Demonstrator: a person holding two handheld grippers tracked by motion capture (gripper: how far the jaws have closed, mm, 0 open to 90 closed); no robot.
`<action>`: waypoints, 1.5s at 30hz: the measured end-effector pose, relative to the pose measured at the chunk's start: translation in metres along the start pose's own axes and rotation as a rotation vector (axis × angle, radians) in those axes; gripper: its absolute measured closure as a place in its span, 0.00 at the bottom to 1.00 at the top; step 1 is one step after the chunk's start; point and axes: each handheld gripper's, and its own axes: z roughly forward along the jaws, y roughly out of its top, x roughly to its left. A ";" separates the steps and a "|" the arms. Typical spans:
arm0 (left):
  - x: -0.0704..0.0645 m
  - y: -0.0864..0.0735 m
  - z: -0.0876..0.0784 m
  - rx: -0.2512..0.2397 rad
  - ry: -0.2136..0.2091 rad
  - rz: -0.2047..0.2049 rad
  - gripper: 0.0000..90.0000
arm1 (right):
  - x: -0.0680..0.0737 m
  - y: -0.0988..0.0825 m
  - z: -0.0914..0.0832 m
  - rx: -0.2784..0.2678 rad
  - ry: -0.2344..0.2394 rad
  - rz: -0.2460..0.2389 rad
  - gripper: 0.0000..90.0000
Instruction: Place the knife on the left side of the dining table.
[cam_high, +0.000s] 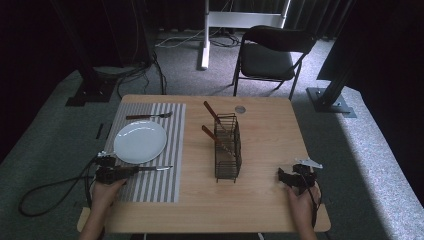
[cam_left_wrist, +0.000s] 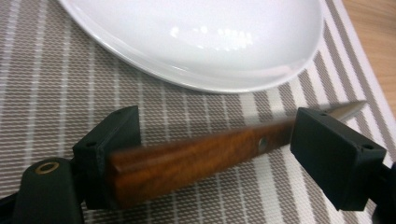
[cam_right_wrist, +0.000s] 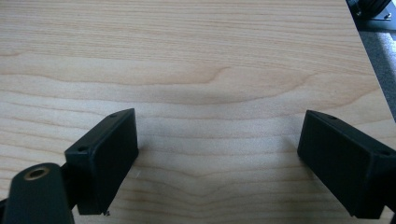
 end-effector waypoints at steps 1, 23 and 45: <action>0.002 0.000 0.000 -0.002 0.002 -0.003 0.19 | 0.000 0.000 0.000 0.000 0.000 0.000 0.13; 0.003 -0.036 -0.015 -0.055 0.093 0.073 0.19 | 0.000 0.000 0.000 0.000 0.000 0.000 0.13; -0.021 -0.075 -0.027 -0.210 0.234 0.211 0.11 | 0.000 0.000 0.000 0.000 0.000 0.000 0.13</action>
